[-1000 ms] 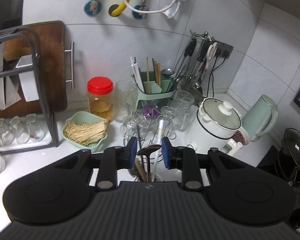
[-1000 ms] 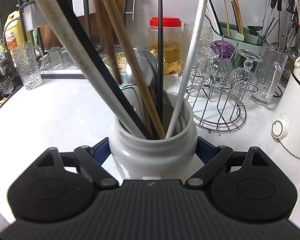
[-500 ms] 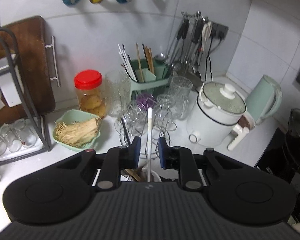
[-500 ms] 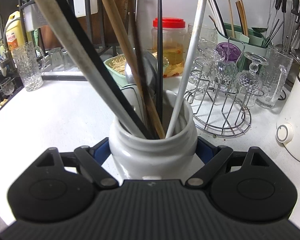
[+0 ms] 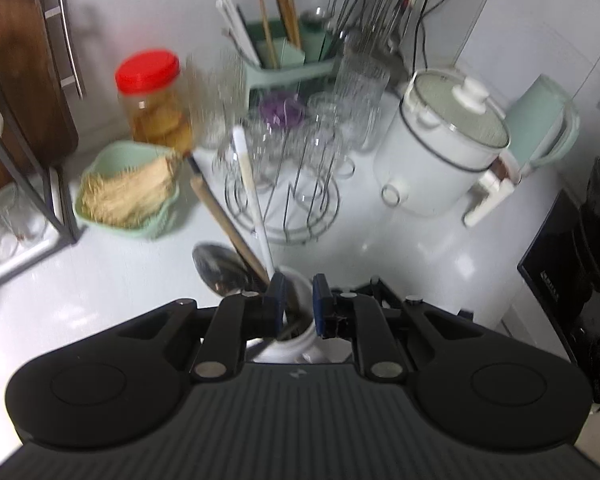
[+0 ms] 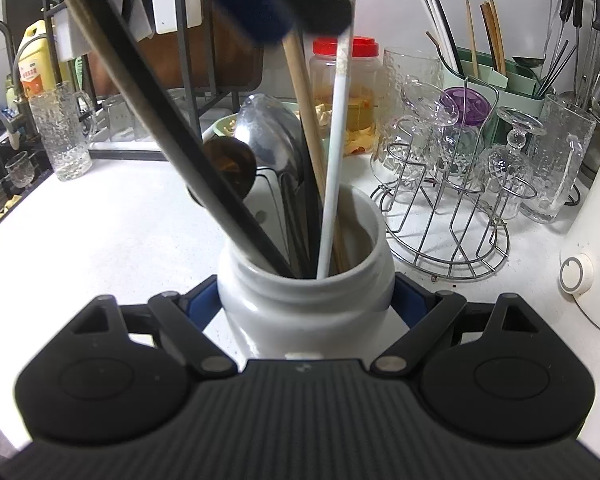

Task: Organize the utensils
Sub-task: 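Lower the copper spoon into the mug and open the left tool, then withdraw the left tool while the right tool sets the mug down on the counter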

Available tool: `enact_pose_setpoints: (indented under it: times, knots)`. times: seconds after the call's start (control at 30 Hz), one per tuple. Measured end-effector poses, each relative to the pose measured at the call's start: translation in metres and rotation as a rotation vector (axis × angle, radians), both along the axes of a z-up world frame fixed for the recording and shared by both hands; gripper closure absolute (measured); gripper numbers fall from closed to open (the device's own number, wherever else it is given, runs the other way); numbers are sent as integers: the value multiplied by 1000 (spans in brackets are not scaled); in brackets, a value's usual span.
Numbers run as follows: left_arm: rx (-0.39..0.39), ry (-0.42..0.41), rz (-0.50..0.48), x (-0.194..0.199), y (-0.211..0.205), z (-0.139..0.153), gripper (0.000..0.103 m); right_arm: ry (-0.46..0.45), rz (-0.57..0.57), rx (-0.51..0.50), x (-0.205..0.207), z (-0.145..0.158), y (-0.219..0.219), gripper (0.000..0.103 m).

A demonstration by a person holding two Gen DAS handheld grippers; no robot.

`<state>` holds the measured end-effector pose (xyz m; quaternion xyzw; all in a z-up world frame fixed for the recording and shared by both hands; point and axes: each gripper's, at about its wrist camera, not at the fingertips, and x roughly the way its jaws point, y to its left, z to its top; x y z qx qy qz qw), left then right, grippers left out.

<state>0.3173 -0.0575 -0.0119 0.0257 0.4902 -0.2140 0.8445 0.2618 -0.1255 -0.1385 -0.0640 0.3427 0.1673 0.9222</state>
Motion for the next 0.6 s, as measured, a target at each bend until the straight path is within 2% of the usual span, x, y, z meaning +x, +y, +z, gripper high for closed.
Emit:
enact_pose_setpoints:
  times: [0.13, 0.3, 0.37, 0.43, 0.6]
  knots:
    - [4, 23, 19, 3, 5, -7, 86, -4, 11, -1, 4, -1, 1, 12]
    - [6, -12, 33, 1, 10, -3, 81, -3, 28, -10, 8, 0, 3, 11]
    - [10, -41, 50, -3, 13, 1, 59, 12, 35, 3, 11, 1, 3, 4]
    - [-5, -66, 72, -7, 19, 5, 48, -3, 21, 3, 11, 3, 2, 0]
    - [-39, -117, 109, -16, 34, 18, 31, -21, 11, 2, 10, 10, 3, 0]
